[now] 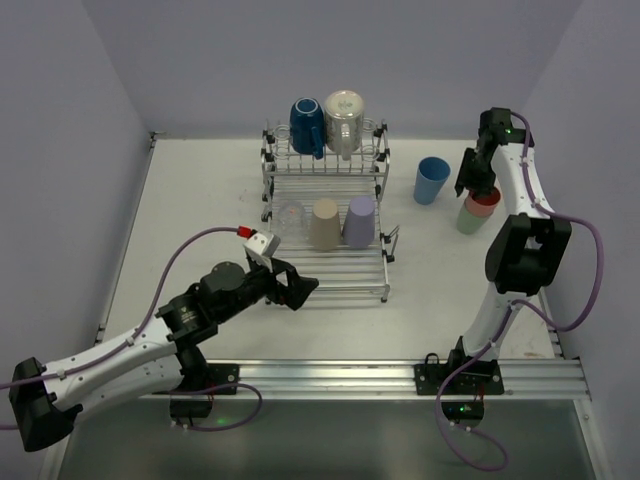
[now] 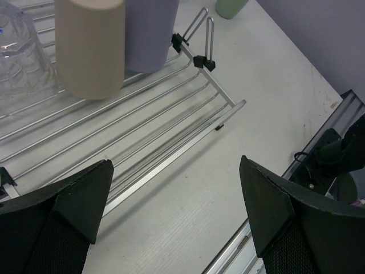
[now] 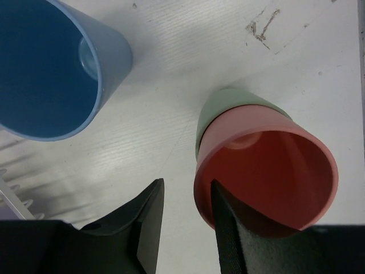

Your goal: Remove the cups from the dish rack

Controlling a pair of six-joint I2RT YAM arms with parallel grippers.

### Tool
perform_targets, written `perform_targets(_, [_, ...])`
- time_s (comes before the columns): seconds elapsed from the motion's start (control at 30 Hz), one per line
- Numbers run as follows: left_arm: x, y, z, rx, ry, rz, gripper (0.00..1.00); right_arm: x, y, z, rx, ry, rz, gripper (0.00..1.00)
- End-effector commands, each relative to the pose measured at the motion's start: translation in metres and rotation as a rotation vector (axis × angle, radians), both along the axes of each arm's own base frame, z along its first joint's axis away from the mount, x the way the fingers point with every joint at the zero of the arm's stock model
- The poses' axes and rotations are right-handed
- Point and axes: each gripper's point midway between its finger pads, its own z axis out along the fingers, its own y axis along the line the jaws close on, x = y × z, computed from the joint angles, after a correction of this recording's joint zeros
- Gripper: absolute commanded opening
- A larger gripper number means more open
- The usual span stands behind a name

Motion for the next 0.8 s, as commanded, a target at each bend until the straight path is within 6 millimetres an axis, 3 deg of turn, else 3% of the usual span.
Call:
perform_targets(0.0, [0.009, -0.007, 0.035, -0.067, -0.059, 0.018, 1.0, -0.003, -0.001, 0.021, -0.007, -0.048, 0.028, 0.42])
perform_targets(0.1, [0.018, -0.009, 0.045, -0.065, -0.076, 0.048, 1.0, -0.002, 0.003, 0.04, 0.002, -0.11, 0.029, 0.45])
perform_targets(0.2, [0.036, -0.007, 0.058, -0.044, -0.11, 0.128, 1.0, -0.005, 0.016, 0.07, 0.028, -0.212, 0.042, 0.54])
perform_targets(0.23, [0.041, -0.007, 0.061, -0.039, -0.115, 0.147, 1.0, -0.006, 0.021, 0.096, 0.035, -0.303, 0.043, 0.6])
perform_targets(0.27, [0.049, -0.011, 0.066, -0.028, -0.126, 0.167, 1.0, -0.008, 0.026, 0.108, 0.043, -0.348, 0.045, 0.64])
perform_targets(0.3, [0.054, -0.014, 0.068, -0.017, -0.128, 0.178, 1.0, -0.014, 0.036, 0.107, 0.06, -0.367, 0.045, 0.65])
perform_targets(0.33, [0.059, -0.017, 0.069, -0.006, -0.13, 0.187, 1.0, -0.009, 0.046, 0.122, 0.085, -0.454, 0.063, 0.68])
perform_targets(0.37, [0.068, -0.023, 0.071, 0.019, -0.131, 0.208, 1.0, -0.022, 0.055, 0.15, 0.101, -0.553, 0.079, 0.7])
perform_targets(0.4, [0.073, -0.025, 0.07, 0.038, -0.128, 0.221, 1.0, -0.031, 0.07, 0.136, 0.127, -0.551, 0.105, 0.7])
perform_targets(0.43, [0.078, -0.027, 0.071, 0.052, -0.13, 0.235, 1.0, -0.028, 0.082, 0.151, 0.162, -0.652, 0.115, 0.7])
perform_targets(0.47, [0.088, -0.031, 0.064, 0.088, -0.139, 0.257, 1.0, -0.047, 0.097, 0.178, 0.184, -0.763, 0.158, 0.7])
perform_targets(0.5, [0.095, -0.035, 0.07, 0.089, -0.152, 0.267, 1.0, -0.058, 0.116, 0.152, 0.217, -0.744, 0.199, 0.7])
perform_targets(0.53, [0.103, -0.041, 0.057, 0.135, -0.137, 0.274, 1.0, -0.06, 0.128, 0.162, 0.263, -0.82, 0.212, 0.7])
perform_targets(0.57, [0.111, -0.042, 0.055, 0.155, -0.141, 0.288, 1.0, -0.081, 0.143, 0.153, 0.321, -0.829, 0.268, 0.7])
perform_targets(0.6, [0.118, -0.047, 0.061, 0.155, -0.147, 0.292, 1.0, -0.088, 0.148, 0.152, 0.364, -0.845, 0.268, 0.7])
perform_targets(0.63, [0.124, -0.052, 0.049, 0.188, -0.131, 0.293, 1.0, -0.092, 0.153, 0.155, 0.39, -0.884, 0.289, 0.7])
perform_targets(0.67, [0.13, -0.052, 0.051, 0.194, -0.145, 0.301, 1.0, -0.104, 0.161, 0.136, 0.429, -0.852, 0.324, 0.7])
perform_targets(0.7, [0.136, -0.053, 0.055, 0.19, -0.153, 0.314, 1.0, -0.115, 0.161, 0.144, 0.44, -0.892, 0.333, 0.7])
perform_targets(0.77, [0.151, -0.052, 0.047, 0.212, -0.146, 0.331, 1.0, -0.127, 0.164, 0.128, 0.459, -0.88, 0.354, 0.7])
